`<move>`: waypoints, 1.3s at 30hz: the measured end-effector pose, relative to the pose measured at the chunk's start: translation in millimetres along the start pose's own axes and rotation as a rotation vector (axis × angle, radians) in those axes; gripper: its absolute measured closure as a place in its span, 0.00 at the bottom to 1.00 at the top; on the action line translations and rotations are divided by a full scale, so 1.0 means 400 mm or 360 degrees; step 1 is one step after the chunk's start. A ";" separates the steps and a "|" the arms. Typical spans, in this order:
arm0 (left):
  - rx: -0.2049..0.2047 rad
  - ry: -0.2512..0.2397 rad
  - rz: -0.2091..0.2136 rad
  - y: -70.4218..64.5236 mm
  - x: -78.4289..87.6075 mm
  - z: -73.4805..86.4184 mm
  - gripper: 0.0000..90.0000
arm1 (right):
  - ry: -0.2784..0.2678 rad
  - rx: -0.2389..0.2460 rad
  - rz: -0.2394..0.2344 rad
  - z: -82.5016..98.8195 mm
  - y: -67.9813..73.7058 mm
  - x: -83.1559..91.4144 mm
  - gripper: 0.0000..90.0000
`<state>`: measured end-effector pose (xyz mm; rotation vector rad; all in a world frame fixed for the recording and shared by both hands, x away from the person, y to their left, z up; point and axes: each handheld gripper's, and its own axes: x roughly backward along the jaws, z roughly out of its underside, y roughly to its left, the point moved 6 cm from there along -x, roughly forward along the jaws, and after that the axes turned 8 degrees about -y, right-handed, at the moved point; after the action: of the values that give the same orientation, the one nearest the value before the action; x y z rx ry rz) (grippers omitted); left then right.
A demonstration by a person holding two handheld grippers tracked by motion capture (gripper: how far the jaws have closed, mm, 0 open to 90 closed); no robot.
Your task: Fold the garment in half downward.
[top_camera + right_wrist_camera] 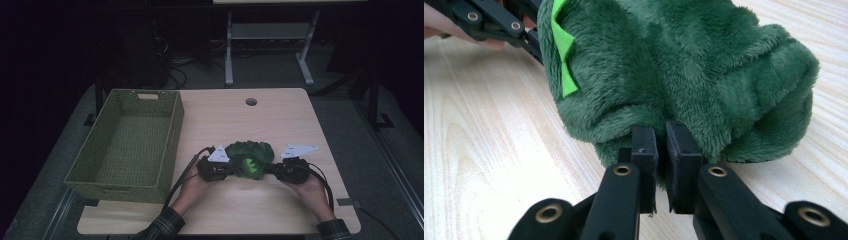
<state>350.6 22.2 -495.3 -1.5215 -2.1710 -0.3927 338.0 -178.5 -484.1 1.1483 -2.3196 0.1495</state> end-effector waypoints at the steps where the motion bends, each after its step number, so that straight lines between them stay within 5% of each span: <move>1: -0.0001 -0.0004 0.0002 0.000 0.002 -0.001 0.92 | 0.0000 0.0004 0.0000 0.001 0.001 0.003 0.92; 8: 0.0031 -0.0032 0.0005 -0.014 0.028 0.001 0.78 | -0.0012 -0.0013 0.0008 0.018 0.014 0.028 0.81; 17: 0.0051 -0.0039 -0.0007 -0.040 0.081 0.010 0.67 | -0.0056 -0.0057 0.0030 0.034 0.015 0.073 0.82; 30: 0.0091 -0.0130 -0.0017 -0.015 0.085 -0.064 0.98 | -0.0128 -0.0028 0.0062 -0.079 0.002 0.058 1.00; 39: 0.0168 -0.0118 -0.0082 0.030 0.067 -0.071 1.00 | -0.0121 -0.0012 0.0080 -0.125 -0.027 0.001 1.00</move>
<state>359.9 34.4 -457.6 -1.4463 -2.2544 -0.2375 367.1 -169.1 -443.1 1.1106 -2.4148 0.1168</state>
